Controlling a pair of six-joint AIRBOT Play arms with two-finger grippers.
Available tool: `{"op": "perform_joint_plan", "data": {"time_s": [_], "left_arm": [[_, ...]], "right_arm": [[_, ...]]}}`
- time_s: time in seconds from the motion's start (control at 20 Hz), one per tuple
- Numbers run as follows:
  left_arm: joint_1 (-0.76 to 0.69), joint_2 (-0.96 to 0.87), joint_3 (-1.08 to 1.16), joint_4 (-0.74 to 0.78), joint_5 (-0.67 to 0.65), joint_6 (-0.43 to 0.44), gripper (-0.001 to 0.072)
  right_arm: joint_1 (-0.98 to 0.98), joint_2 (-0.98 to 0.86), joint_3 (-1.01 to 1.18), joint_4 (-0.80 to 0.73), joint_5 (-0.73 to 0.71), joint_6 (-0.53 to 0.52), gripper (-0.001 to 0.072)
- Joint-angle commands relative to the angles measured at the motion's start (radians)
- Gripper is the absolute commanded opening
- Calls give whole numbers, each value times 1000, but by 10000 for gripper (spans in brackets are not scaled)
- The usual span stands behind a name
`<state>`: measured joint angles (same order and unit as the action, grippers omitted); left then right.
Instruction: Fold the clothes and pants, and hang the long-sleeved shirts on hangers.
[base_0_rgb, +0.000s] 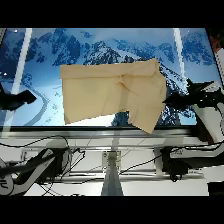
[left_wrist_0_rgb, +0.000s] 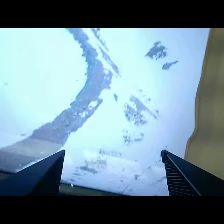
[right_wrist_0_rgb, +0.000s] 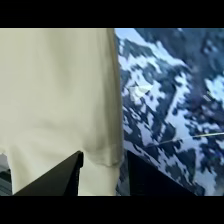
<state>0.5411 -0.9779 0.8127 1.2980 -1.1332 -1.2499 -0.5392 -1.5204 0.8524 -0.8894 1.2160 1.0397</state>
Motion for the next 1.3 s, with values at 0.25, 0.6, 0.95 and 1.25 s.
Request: {"op": "perform_joint_plan", "data": {"time_s": [0.25, 0.6, 0.95, 1.25], "left_arm": [[28, -2, -380, -208, -38, 115, 685], [-112, -18, -455, -208, -18, 154, 606], [-161, -40, -444, -230, 101, 150, 565], [-210, -150, -444, -266, 174, 182, 413]], "right_arm": [[113, -1, -14, 28, -88, -53, 10], [124, -1, -14, 28, -121, -63, 11], [124, -1, -14, 28, -126, -62, 11], [124, -1, -14, 29, -122, -61, 11]]}}
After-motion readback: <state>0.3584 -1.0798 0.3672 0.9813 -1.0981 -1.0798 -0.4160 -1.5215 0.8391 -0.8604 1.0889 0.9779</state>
